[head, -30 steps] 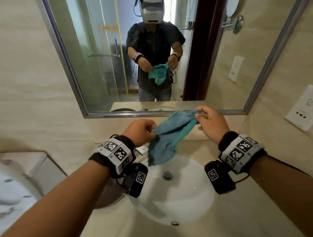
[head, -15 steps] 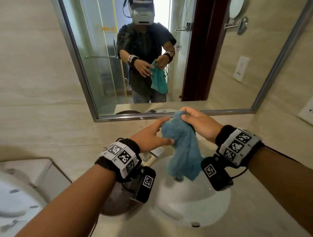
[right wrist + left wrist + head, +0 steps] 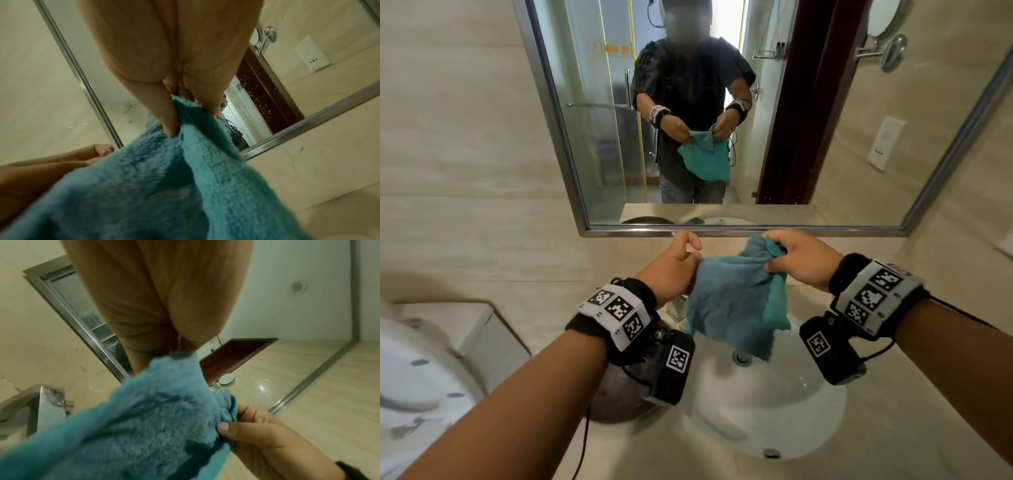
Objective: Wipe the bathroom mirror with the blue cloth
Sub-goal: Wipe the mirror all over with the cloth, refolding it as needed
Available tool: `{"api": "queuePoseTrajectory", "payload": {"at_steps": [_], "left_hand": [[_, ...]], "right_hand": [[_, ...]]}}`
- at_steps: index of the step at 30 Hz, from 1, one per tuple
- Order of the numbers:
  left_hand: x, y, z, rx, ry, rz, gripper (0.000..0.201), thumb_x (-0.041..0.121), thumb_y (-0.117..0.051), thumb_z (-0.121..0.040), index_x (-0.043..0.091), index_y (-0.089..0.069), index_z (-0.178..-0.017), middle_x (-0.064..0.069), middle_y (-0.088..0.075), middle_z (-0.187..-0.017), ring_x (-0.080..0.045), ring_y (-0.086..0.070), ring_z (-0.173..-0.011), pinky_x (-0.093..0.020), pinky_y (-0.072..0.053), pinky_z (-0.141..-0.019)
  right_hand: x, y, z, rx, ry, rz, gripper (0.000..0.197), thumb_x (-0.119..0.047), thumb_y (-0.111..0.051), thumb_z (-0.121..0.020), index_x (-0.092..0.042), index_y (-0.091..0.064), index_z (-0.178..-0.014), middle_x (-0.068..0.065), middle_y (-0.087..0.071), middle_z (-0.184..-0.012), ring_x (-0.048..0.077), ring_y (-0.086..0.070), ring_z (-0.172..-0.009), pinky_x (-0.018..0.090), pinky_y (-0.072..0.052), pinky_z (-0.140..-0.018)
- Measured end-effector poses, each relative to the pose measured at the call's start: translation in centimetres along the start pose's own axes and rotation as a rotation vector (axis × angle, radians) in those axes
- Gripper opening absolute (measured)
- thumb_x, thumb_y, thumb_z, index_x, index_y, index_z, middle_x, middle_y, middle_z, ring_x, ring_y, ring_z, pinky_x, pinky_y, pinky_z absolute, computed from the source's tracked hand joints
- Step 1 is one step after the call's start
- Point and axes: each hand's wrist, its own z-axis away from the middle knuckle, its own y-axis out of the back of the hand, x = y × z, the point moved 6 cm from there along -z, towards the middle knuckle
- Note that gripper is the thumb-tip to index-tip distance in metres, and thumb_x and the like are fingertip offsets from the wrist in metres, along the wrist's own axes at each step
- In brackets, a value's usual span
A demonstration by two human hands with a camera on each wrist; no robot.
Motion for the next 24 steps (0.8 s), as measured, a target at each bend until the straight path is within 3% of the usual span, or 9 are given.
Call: {"api": "queuePoseTrajectory", "payload": {"at_steps": [3, 6, 9, 12, 14, 16, 19, 21, 24], "left_hand": [[0.3, 0.1, 0.6, 0.027, 0.023, 0.069, 0.006, 0.023, -0.045, -0.099, 0.018, -0.042, -0.102, 0.001, -0.046, -0.066, -0.005, -0.044, -0.044, -0.021, -0.042, -0.046], [-0.5, -0.6, 1.2, -0.097, 0.120, 0.171, 0.040, 0.021, -0.068, -0.083, 0.015, -0.043, -0.115, 0.001, -0.049, -0.072, -0.009, -0.058, -0.053, -0.039, -0.056, -0.071], [-1.4, -1.4, 1.8, -0.221, 0.193, -0.060, 0.072, 0.034, -0.079, -0.067, 0.018, -0.044, -0.128, -0.002, -0.053, -0.097, -0.016, -0.062, -0.081, -0.038, -0.053, -0.084], [-0.9, -3.0, 2.3, -0.303, 0.151, -0.186, 0.056, 0.042, -0.069, -0.082, 0.022, -0.046, -0.129, 0.003, -0.055, -0.121, -0.003, -0.058, -0.097, -0.021, -0.052, -0.078], [-0.2, -4.2, 2.4, -0.319, 0.136, -0.124, 0.026, 0.029, -0.056, -0.093, 0.021, -0.049, -0.117, 0.011, -0.060, -0.104, 0.012, -0.061, -0.080, -0.007, -0.047, -0.063], [0.0, -4.8, 2.0, -0.280, 0.101, -0.084, 0.013, 0.023, -0.054, -0.094, 0.021, -0.052, -0.108, 0.014, -0.061, -0.090, 0.012, -0.061, -0.065, -0.005, -0.045, -0.056], [-1.1, -3.9, 0.9, -0.111, 0.090, -0.182, 0.017, 0.022, -0.062, -0.089, 0.013, -0.063, -0.103, -0.001, -0.068, -0.089, -0.010, -0.065, -0.072, -0.026, -0.055, -0.067], [-1.8, -2.9, 0.5, -0.001, 0.089, -0.250, 0.017, 0.018, -0.056, -0.090, 0.006, -0.065, -0.098, -0.010, -0.069, -0.090, -0.024, -0.065, -0.081, -0.038, -0.055, -0.078], [-2.4, -1.7, 0.3, 0.062, 0.070, -0.278, 0.020, 0.016, -0.047, -0.094, 0.008, -0.066, -0.095, -0.010, -0.068, -0.092, -0.028, -0.064, -0.088, -0.045, -0.053, -0.085]], "right_hand": [[0.5, -0.1, -0.3, -0.003, -0.006, -0.083, 0.014, 0.003, -0.052, -0.088, -0.001, -0.058, -0.101, 0.020, -0.063, -0.094, 0.026, -0.062, -0.082, 0.044, -0.055, -0.074], [-0.1, -0.7, -0.5, -0.034, -0.005, -0.274, 0.018, -0.001, -0.042, -0.095, -0.017, -0.051, -0.098, 0.004, -0.059, -0.088, 0.013, -0.060, -0.074, 0.023, -0.052, -0.055], [-0.9, -1.1, -1.1, -0.005, 0.071, -0.295, 0.021, -0.006, -0.047, -0.094, -0.026, -0.053, -0.096, 0.001, -0.062, -0.094, 0.017, -0.061, -0.087, 0.028, -0.053, -0.071], [-1.5, -1.7, -1.6, 0.039, 0.093, -0.233, 0.014, -0.015, -0.054, -0.092, -0.027, -0.054, -0.099, 0.001, -0.065, -0.101, 0.019, -0.062, -0.098, 0.035, -0.051, -0.087], [-1.7, -1.7, -1.8, 0.082, 0.085, -0.194, 0.008, -0.021, -0.057, -0.090, -0.025, -0.056, -0.096, 0.001, -0.066, -0.097, 0.019, -0.063, -0.094, 0.036, -0.052, -0.084], [-2.1, -1.5, -1.6, 0.119, 0.110, -0.169, 0.008, -0.024, -0.061, -0.089, -0.018, -0.062, -0.094, 0.004, -0.069, -0.092, 0.019, -0.065, -0.088, 0.033, -0.053, -0.078], [-2.1, -0.9, -1.6, 0.141, 0.146, -0.169, 0.009, -0.025, -0.061, -0.089, -0.017, -0.065, -0.088, 0.001, -0.068, -0.084, 0.014, -0.063, -0.078, 0.022, -0.050, -0.067], [-1.5, -0.3, -1.8, 0.136, 0.128, -0.117, 0.009, -0.028, -0.058, -0.091, -0.021, -0.062, -0.089, -0.002, -0.066, -0.084, 0.012, -0.061, -0.078, 0.023, -0.048, -0.067], [-0.4, 0.5, -2.2, 0.100, 0.085, 0.056, 0.008, -0.030, -0.057, -0.091, -0.023, -0.055, -0.089, -0.004, -0.061, -0.083, 0.011, -0.057, -0.074, 0.019, -0.045, -0.060]]}}
